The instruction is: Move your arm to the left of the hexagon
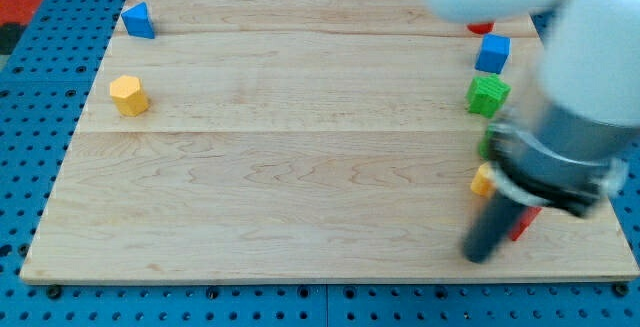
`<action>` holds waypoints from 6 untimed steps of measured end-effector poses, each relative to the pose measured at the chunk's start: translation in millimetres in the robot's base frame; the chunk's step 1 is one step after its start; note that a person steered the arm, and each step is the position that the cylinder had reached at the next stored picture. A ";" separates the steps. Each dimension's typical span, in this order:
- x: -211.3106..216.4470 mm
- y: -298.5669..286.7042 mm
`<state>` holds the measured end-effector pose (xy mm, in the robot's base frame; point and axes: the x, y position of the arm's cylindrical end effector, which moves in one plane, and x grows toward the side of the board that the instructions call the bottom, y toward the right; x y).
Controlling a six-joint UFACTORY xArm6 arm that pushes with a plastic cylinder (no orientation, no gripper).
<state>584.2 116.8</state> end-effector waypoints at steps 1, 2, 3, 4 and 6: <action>-78.5 -109.9; -138.6 -245.3; -149.9 -299.0; -101.5 -305.8; -106.6 -421.2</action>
